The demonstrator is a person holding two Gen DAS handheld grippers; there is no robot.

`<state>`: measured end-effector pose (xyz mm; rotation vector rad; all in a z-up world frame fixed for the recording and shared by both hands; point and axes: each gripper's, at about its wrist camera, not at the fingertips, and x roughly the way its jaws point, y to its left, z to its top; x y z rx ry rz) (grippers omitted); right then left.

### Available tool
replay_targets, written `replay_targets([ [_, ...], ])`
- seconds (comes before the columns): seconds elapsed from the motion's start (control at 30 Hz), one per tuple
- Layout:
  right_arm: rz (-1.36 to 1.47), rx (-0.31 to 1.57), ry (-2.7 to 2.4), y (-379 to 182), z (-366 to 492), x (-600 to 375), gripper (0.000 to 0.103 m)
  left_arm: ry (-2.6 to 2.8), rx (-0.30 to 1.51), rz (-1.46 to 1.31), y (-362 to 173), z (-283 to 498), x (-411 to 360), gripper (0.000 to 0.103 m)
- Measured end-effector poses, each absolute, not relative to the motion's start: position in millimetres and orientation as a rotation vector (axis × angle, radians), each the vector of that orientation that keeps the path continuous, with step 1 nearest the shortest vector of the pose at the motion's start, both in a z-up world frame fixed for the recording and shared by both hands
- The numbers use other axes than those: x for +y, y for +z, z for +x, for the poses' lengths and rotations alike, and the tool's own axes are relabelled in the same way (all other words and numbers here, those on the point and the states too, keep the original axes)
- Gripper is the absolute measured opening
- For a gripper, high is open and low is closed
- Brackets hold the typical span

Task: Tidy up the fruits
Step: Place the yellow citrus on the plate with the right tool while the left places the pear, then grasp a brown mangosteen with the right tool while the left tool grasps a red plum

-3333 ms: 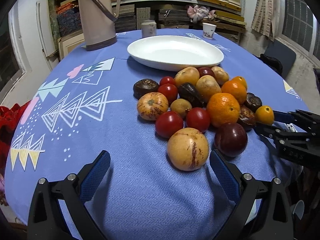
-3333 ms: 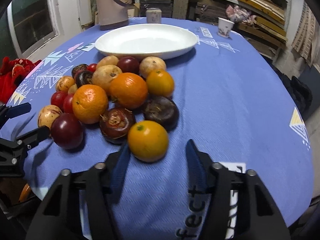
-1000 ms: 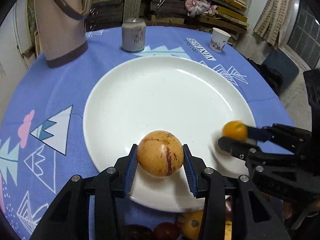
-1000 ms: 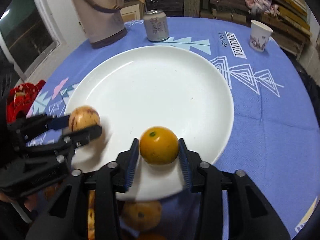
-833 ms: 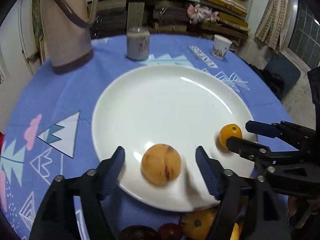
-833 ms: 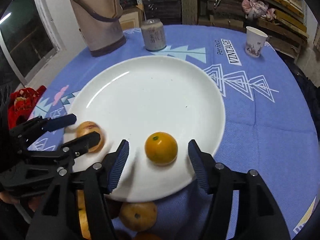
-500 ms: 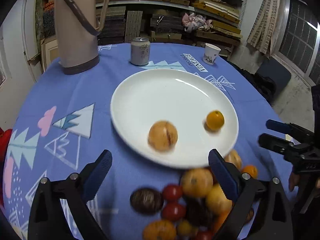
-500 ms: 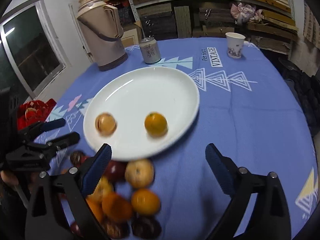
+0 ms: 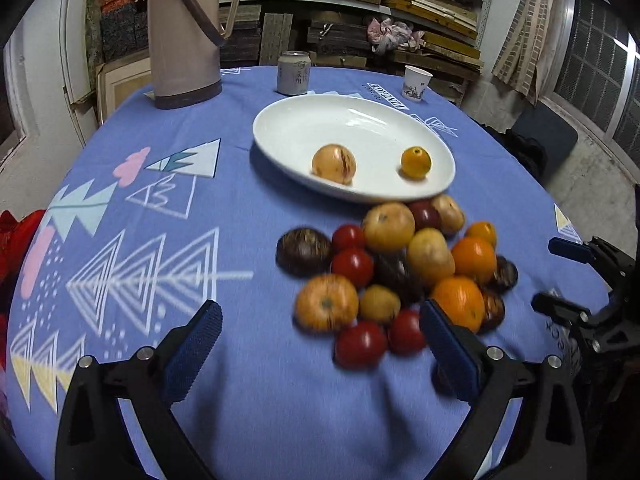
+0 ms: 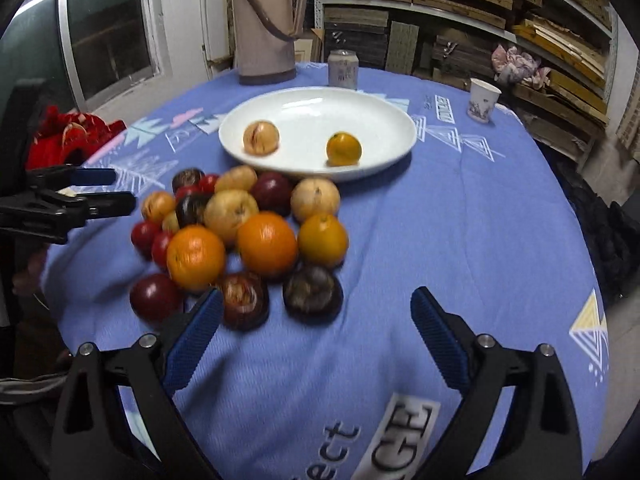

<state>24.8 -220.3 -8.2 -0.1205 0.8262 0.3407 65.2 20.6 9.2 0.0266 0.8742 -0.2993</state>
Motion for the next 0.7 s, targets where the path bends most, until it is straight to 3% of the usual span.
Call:
replay_targets([
  [0.23,-0.179,0.898,0.275,-26.3,26.8,-223.1,0.073,-0.311,0.905,-0.006,-7.5,41.4,30.5,0.099],
  [0.4,-0.217,0.947,0.284,-40.3,44.4,-214.2,0.067,-0.331,0.941,-0.016,-16.6,38.6,28.3,0.099],
  [0.5,-0.219,0.951,0.306,-42.9,57.5,-207.2,0.056,-0.368,0.946,-0.007,-16.1,34.3,21.6,0.099],
  [0.57,-0.208,0.951,0.347,-42.4,64.3,-202.8,0.039,-0.395,0.933,0.025,-13.2,29.9,12.9,0.099],
  [0.7,-0.199,0.942,0.345,-41.9,65.2,-201.6,0.039,-0.456,0.906,0.098,-8.9,16.6,-8.4,0.099],
])
